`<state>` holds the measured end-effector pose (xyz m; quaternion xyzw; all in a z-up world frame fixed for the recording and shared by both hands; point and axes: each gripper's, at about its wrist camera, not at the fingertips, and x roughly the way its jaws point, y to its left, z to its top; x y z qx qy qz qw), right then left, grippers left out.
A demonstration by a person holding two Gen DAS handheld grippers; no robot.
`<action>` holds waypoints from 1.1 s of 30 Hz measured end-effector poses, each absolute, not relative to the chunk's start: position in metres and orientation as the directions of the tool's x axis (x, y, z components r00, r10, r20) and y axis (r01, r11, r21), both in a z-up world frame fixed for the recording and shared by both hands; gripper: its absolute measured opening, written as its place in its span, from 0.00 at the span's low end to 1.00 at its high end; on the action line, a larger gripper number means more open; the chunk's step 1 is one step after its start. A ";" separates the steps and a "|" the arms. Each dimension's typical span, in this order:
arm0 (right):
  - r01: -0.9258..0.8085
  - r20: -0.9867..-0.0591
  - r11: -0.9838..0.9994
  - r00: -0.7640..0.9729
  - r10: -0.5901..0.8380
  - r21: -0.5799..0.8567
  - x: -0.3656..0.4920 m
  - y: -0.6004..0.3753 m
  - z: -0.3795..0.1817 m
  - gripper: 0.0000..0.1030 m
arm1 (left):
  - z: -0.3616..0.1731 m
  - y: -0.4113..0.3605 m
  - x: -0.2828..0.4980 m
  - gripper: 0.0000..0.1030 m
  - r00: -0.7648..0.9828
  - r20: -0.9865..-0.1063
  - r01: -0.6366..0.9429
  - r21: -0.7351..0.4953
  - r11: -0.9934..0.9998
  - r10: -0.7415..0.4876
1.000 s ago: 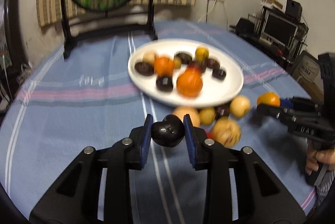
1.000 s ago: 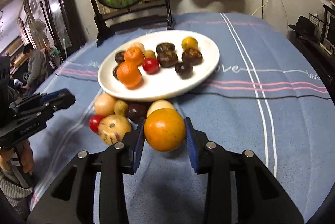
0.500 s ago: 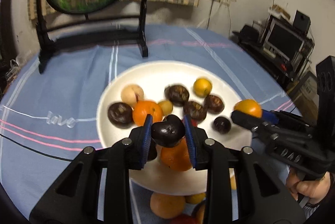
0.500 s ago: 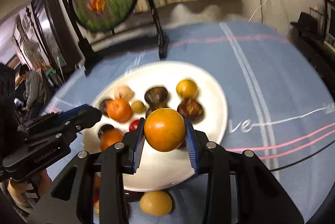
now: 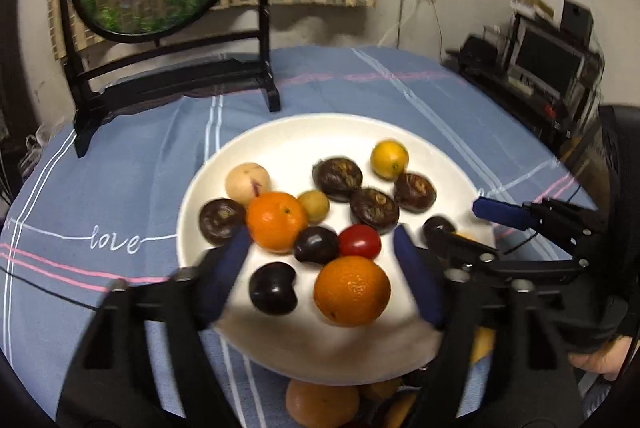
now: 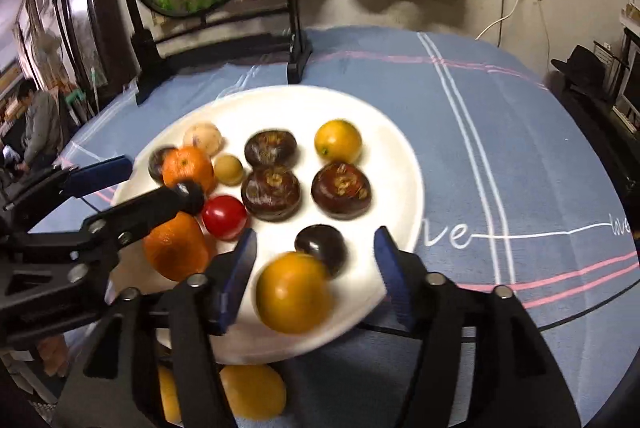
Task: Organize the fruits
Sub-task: 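Withdraw both open tools from the plate toward the remaining fruits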
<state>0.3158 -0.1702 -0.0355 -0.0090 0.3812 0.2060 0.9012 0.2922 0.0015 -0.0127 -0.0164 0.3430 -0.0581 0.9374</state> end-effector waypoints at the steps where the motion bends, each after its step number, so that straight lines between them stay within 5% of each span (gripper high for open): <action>1: -0.379 -0.678 0.912 0.631 0.377 0.153 0.313 -0.174 -0.031 0.60 | -0.008 0.004 0.288 0.77 0.767 -0.630 0.096 -0.079 0.992 -0.124; 6: -0.342 -0.597 0.918 0.700 0.393 0.203 0.297 -0.199 -0.011 0.62 | 0.004 0.011 0.258 0.90 0.809 -0.577 0.077 -0.079 0.994 -0.108; 21: -0.155 -0.634 0.890 0.650 0.419 0.428 0.259 -0.251 -0.038 0.62 | -0.044 0.023 0.168 0.95 0.723 -0.685 0.091 -0.035 0.995 -0.091; 33: -0.155 -0.634 0.882 0.641 0.433 0.445 0.259 -0.252 -0.038 0.62 | -0.064 0.019 0.188 0.95 0.627 -0.768 0.119 -0.075 0.990 -0.133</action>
